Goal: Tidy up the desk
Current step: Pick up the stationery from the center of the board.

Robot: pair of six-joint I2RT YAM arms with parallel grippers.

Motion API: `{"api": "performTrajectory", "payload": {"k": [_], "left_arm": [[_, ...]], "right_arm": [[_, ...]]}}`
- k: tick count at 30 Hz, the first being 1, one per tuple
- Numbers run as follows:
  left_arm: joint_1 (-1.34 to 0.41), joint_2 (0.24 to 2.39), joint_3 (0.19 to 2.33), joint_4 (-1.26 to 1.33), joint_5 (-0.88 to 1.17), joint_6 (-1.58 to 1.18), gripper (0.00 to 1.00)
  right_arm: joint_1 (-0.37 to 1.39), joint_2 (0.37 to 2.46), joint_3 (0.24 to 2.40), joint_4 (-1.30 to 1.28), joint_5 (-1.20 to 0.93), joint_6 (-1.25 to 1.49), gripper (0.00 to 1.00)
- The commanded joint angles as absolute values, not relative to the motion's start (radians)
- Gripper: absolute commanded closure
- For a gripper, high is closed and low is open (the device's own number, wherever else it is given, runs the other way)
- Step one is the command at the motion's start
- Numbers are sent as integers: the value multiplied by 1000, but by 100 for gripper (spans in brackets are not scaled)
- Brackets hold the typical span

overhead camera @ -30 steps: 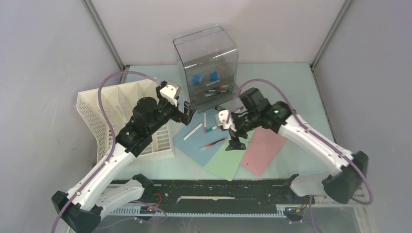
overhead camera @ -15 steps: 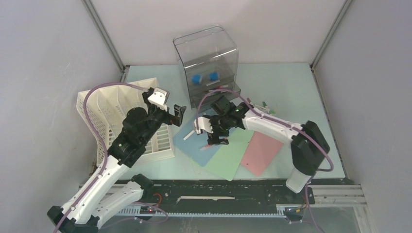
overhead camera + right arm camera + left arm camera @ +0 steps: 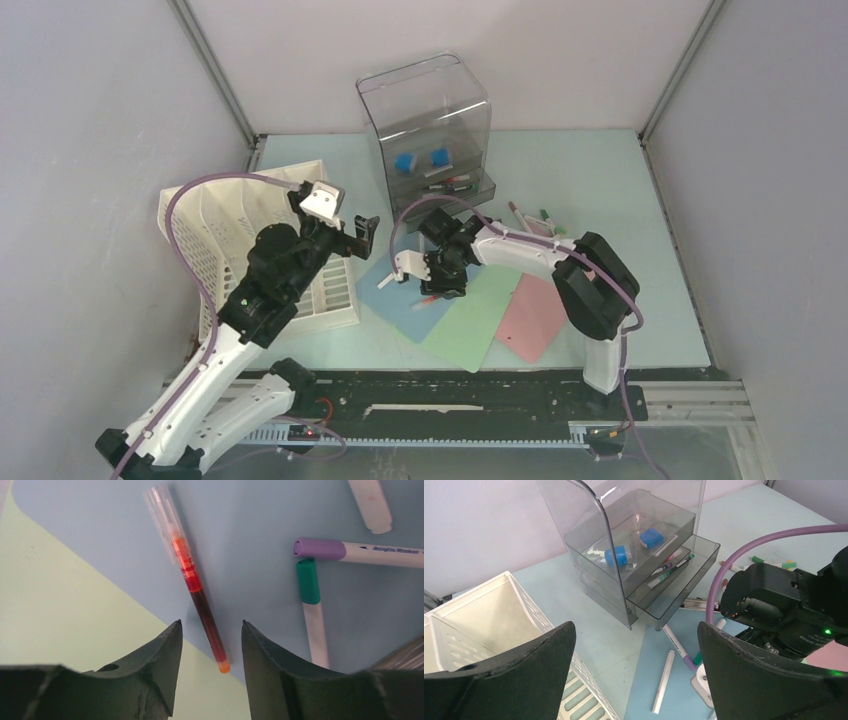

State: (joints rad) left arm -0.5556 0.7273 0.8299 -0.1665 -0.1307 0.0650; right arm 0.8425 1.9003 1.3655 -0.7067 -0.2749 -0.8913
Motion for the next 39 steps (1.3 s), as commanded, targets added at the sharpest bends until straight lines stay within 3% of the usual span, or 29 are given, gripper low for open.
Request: {"api": "performTrajectory", "payload": {"k": [1,14,16,18,19,39], "left_arm": [[-551,710,827,-135,-151,92,0],[-551,711,825,-135,-150,95,0],[-551,710,825,-135,-150,95,0],[-551,711,825,-135,-150,95,0],[-551,712,825,-135,-149,96,0],[-548,722,881,-68,-75,-68,0]], "right_arm": [[868,1934,1402,-718,-223,-885,47],[886,1972,1402,-726,-194,-888,74],[889,1978,1411,-736,-193,-888,83],[890,1989,1431,-758,-192,-879,99],[890,1998,1442,-770,-190,-873,100],[868,1821,1466,-874,-249,-951,100]]}}
